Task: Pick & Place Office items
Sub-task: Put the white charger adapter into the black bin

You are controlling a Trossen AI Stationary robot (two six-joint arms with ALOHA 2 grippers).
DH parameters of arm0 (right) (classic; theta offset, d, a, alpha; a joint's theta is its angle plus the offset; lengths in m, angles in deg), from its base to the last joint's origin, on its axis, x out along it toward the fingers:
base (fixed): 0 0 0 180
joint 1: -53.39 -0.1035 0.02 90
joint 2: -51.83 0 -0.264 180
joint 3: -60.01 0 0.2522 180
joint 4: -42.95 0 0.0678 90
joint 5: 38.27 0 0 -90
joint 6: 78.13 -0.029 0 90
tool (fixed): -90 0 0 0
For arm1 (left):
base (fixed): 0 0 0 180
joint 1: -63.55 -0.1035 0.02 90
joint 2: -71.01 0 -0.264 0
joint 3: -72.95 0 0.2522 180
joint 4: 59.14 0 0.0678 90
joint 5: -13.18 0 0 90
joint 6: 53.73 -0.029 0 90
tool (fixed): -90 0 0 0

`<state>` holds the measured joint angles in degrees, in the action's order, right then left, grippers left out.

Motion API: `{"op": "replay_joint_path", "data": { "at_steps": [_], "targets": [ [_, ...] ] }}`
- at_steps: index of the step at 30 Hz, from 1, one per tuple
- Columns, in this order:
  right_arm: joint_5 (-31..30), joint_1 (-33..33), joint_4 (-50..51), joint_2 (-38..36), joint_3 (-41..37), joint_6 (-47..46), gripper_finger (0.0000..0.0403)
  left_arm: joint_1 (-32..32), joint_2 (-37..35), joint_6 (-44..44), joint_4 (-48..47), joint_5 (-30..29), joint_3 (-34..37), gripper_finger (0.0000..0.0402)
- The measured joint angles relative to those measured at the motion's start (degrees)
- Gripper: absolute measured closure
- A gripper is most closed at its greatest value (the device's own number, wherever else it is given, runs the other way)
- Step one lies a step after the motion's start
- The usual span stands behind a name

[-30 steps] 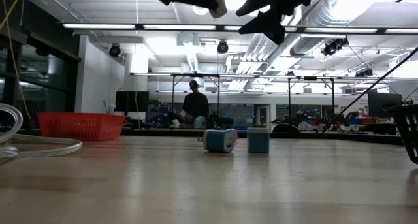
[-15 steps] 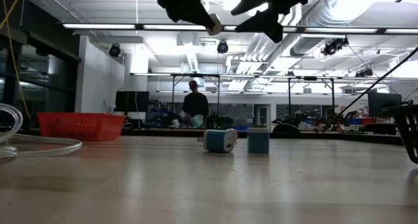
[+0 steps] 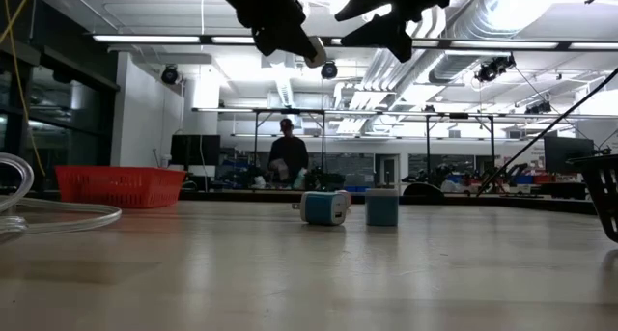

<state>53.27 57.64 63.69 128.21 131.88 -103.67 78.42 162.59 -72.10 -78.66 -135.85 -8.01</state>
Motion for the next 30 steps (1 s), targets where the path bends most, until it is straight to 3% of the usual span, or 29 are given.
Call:
{"op": "replay_joint_path", "data": {
  "at_steps": [7, 19, 30],
  "targets": [
    [-4.9, 0.0, 0.0, 0.0, 0.0, -0.3, 0.0227, 0.0, 0.5, -0.4, 0.4, -1.9, 0.0, 0.0244],
    [-4.4, 0.0, 0.1, 0.0, 0.0, -0.2, 0.0225, 0.0, 0.5, -2.9, 3.3, -1.9, 0.0, 0.0244],
    [-6.0, 0.0, 0.1, 0.0, 0.0, -0.7, 0.0157, 0.0, 0.4, -2.8, 3.7, -1.9, 0.0, 0.0244]
  ]
}}
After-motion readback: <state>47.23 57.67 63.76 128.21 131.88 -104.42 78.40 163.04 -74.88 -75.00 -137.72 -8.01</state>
